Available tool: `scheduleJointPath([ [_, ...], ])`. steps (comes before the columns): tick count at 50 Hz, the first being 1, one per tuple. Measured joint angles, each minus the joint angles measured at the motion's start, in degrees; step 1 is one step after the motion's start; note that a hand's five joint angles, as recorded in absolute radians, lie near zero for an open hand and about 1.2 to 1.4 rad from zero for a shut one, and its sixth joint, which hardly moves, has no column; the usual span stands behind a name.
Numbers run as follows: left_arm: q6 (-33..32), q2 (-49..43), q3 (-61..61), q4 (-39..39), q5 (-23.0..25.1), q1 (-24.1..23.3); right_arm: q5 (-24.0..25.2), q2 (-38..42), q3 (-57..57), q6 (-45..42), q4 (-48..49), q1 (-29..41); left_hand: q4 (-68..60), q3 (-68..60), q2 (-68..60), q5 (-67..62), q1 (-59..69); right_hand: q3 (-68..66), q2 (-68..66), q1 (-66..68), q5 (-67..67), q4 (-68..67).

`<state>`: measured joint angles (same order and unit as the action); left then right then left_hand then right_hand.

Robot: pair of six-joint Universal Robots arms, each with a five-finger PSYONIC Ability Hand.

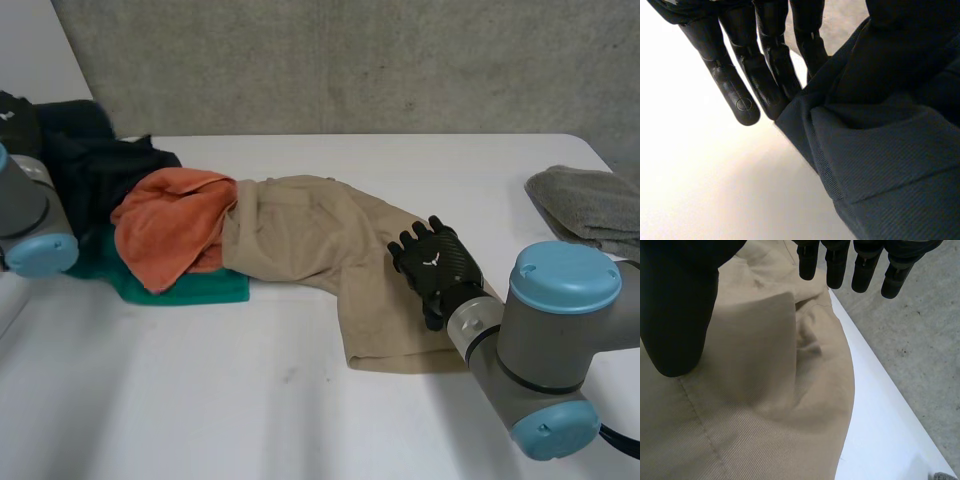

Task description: Fold the laundry.

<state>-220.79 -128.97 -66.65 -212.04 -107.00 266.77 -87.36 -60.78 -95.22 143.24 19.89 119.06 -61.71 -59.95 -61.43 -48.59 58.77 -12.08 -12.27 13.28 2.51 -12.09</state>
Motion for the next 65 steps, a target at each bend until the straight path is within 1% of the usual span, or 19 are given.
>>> scheduleJointPath([
  [3, 0.52, 1.35, -2.49, -0.63, 1.65, -1.3, -0.03, -0.17, -0.16, 0.01, -0.08, 0.09, 19.76, 19.46, 19.86, 19.34, -22.9, 0.0, 0.0, 0.0, 0.0, 0.0],
  [4, 0.68, 1.6, -3.08, -0.69, 2.12, -1.79, -0.04, -0.19, -0.19, 0.01, -0.1, 0.11, 31.84, 32.37, 33.07, 31.23, -36.69, 0.0, 0.0, 0.0, 0.0, 0.0],
  [6, 1.07, 2.17, -4.78, -0.61, 3.34, -3.5, -0.05, -0.24, -0.29, 0.02, -0.14, 0.12, 43.75, 42.24, 44.16, 41.63, -46.21, 0.0, 0.0, 0.0, 0.0, 0.0],
  [8, 1.48, 2.9, -7.21, -0.15, 4.83, -6.15, -0.07, -0.24, -0.37, 0.02, -0.18, 0.05, 49.33, 47.17, 48.88, 46.04, -47.56, 0.0, 0.0, 0.0, 0.0, 0.0],
  [16, 2.43, 5.0, -13.48, 3.8, 9.22, -12.72, -0.07, -0.33, -0.63, 0.03, -0.21, -0.37, 49.59, 47.23, 49.08, 46.04, -47.56, 0.0, 0.0, 0.0, 0.0, 0.0],
  [19, 2.69, 4.89, -14.34, 6.7, 13.95, -14.7, -0.03, -0.53, -0.84, 0.03, -0.21, -0.48, 49.59, 47.23, 49.08, 46.04, -47.56, 0.0, 0.0, 0.0, 0.0, 0.0],
  [25, 2.82, 0.61, -11.71, 10.08, 21.82, -15.65, 0.0, -0.87, -1.36, -0.03, -0.2, -0.51, 49.59, 47.23, 49.08, 46.04, -47.56, 0.0, 0.0, 0.0, 0.0, 0.0],
  [31, 2.81, -6.41, -4.3, 11.99, 23.91, -14.62, 0.05, -0.93, -1.74, -0.06, -0.2, -0.5, 49.32, 47.11, 48.91, 45.83, -47.18, 0.0, 0.0, 0.0, 0.0, 0.0],
  [39, 2.64, -13.41, 5.59, 15.41, 22.53, -12.17, 0.3, -0.93, -1.89, -0.08, -0.2, -0.49, 35.64, 33.98, 35.53, 32.44, -31.66, 0.0, 0.0, 0.0, 0.0, 0.0],
  [43, 2.43, -15.72, 9.31, 16.33, 20.07, -10.51, 0.4, -0.92, -1.89, -0.12, -0.2, -0.49, 9.44, 7.99, 8.07, 8.74, -5.75, 0.0, 0.0, 0.0, 0.0, 0.0],
  [44, 2.4, -15.94, 9.69, 16.38, 19.75, -10.3, 0.41, -0.92, -1.88, -0.12, -0.2, -0.49, 9.44, 7.99, 8.07, 8.74, -5.75, 0.0, 0.0, 0.0, 0.0, 0.0],
  [45, 2.34, -16.39, 10.55, 16.44, 18.99, -9.79, 0.43, -0.92, -1.87, -0.13, -0.2, -0.49, -2.46, -3.55, -2.66, -1.14, -1.74, 0.0, 0.0, 0.0, 0.0, 0.0],
  [48, 2.21, -16.88, 12.4, 16.11, 16.81, -8.56, 0.44, -0.92, -1.85, -0.14, -0.2, -0.49, -6.71, -7.46, -5.35, -2.36, -1.74, 0.0, 0.0, 0.0, 0.0, 0.0],
  [52, 2.15, -16.23, 15.01, 14.46, 12.14, -6.84, 0.45, -0.92, -1.83, -0.15, -0.2, -0.47, -6.78, -7.63, -5.48, -2.36, -1.74, 0.0, 0.0, 0.0, 0.0, 0.0],
  [56, 2.19, -13.03, 18.18, 10.79, 2.41, -2.69, 0.45, -1.01, -1.8, -0.15, -0.21, -0.37, -6.79, -7.63, -5.75, -2.36, -1.74, 0.0, 0.0, 0.0, 0.0, 0.0],
  [60, 2.35, -10.64, 18.62, 8.4, -1.96, -0.28, 0.45, -1.08, -1.78, -0.15, -0.24, -0.23, -6.79, -7.63, -5.87, -2.36, -1.74, 0.0, 0.0, 0.0, 0.0, 0.0],
  [62, 2.53, -9.19, 17.1, 6.96, -2.27, 0.15, 0.43, -1.14, -1.78, -0.16, -0.28, -0.1, 0.8, -0.54, 0.96, 0.88, -2.83, 0.0, 0.0, 0.0, 0.0, 0.0],
  [63, 2.56, -8.86, 16.33, 6.65, -1.81, 0.02, 0.42, -1.15, -1.79, -0.15, -0.29, -0.07, 18.44, 16.79, 18.54, 16.88, -19.17, 0.0, 0.0, 0.0, 0.0, 0.0],
  [65, 2.51, -8.24, 14.08, 6.27, -0.07, -0.74, 0.41, -1.17, -1.82, -0.15, -0.32, -0.01, 39.61, 37.45, 40.47, 37.47, -42.01, 0.0, 0.0, 0.0, 0.0, 0.0],
])
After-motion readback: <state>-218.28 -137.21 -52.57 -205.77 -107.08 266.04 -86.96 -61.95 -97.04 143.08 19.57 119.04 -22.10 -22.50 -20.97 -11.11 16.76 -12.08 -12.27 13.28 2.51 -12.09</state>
